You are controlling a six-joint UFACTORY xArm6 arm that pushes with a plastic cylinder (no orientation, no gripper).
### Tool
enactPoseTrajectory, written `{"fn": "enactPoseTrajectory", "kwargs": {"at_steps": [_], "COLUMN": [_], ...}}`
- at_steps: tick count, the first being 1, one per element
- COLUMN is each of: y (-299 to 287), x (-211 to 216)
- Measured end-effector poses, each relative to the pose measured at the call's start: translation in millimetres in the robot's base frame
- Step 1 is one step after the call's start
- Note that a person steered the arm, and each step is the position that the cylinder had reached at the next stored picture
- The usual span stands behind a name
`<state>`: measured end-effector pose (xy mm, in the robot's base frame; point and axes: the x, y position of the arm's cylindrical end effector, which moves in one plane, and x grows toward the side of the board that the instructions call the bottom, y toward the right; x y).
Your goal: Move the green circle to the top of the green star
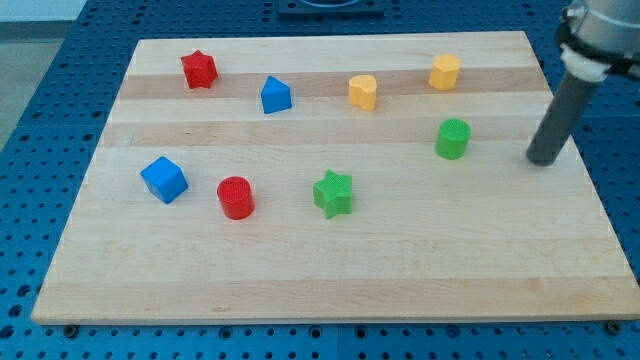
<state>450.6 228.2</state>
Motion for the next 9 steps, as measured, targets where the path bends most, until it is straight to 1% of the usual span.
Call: {"fn": "enactPoseTrajectory", "kwargs": {"at_steps": [1, 2, 3, 4, 6, 7, 8, 9], "y": [-39.2, -5.2, 12.8, -3.1, -86.5, -63.6, -56.7, -82.2], "x": [6.3, 5.9, -12.0, -34.1, -34.0, -50.4, -74.1, -58.1]}}
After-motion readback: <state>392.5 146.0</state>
